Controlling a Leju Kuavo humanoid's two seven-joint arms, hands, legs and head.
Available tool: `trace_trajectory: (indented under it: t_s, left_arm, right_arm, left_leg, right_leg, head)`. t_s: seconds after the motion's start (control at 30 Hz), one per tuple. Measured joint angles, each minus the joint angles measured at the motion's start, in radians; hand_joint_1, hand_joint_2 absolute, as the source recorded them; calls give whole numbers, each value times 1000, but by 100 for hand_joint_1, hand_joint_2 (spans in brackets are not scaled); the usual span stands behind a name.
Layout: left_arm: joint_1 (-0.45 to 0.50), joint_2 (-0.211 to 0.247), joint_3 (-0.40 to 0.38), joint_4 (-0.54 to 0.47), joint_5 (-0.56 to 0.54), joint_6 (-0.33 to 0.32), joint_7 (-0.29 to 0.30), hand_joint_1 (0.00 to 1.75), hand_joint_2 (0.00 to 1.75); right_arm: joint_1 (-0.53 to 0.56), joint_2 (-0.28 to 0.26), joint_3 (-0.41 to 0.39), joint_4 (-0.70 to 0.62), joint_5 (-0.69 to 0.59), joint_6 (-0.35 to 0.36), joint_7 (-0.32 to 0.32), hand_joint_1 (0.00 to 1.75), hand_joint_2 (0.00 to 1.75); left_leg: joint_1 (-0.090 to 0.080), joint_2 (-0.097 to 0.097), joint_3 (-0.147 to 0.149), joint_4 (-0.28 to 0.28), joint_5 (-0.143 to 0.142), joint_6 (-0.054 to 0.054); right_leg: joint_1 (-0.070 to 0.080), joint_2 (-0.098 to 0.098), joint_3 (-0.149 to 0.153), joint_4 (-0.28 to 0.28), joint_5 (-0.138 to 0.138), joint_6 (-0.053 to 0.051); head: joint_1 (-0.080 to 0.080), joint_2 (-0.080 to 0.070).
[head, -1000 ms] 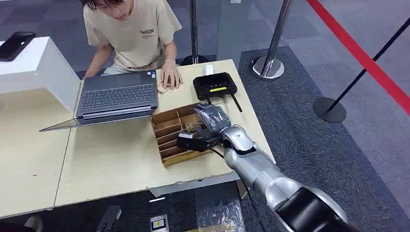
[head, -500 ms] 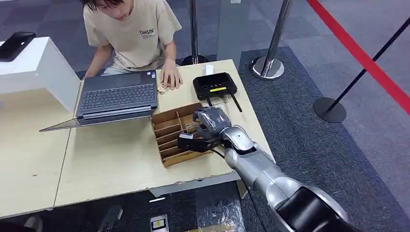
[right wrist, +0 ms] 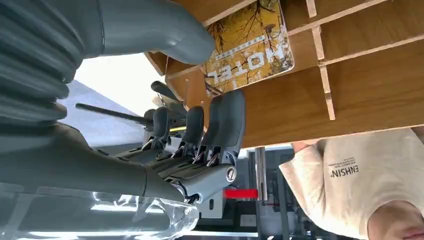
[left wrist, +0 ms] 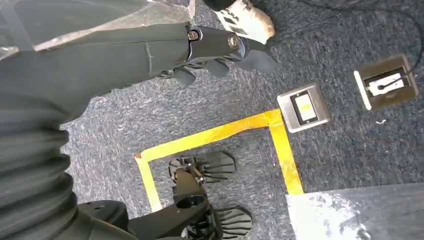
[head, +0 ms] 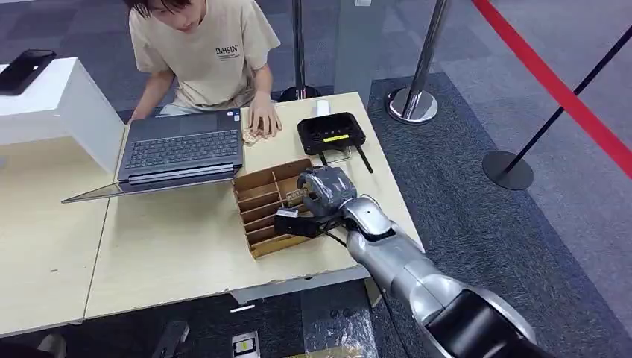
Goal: Pass the card to the sensor for recognition and then transmit it.
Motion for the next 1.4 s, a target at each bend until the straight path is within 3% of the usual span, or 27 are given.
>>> trace_trajectory:
  t_s: [0.13, 0.63, 0.73, 1.4]
  left_arm:
    - [-7, 0, 0, 0, 0, 0, 0, 0, 175]
    - [-14, 0, 0, 0, -6, -3, -1, 0, 175]
    - [-14, 0, 0, 0, -6, -3, -1, 0, 175]
    - [-15, 0, 0, 0, 0, -4, -2, 0, 175]
  right_arm:
    - [-3, 0, 0, 0, 1, -6, 0, 87, 175]
    - [-28, 8, 0, 1, -8, -23, -10, 86, 175]
    - [-31, 10, 0, 1, -8, -21, -10, 93, 175]
    - [-29, 13, 0, 5, -2, -5, -12, 87, 175]
  left_leg:
    - [0, 0, 0, 0, 0, 0]
    - [0, 0, 0, 0, 0, 0]
    - [0, 0, 0, 0, 0, 0]
    - [0, 0, -1, 0, 0, 0]
  right_leg:
    - [0, 0, 0, 0, 0, 0]
    - [0, 0, 0, 0, 0, 0]
    - [0, 0, 0, 0, 0, 0]
    - [0, 0, 0, 0, 0, 0]
  head:
    - [0, 0]
    - [0, 0]
    - [0, 0]
    - [0, 0]
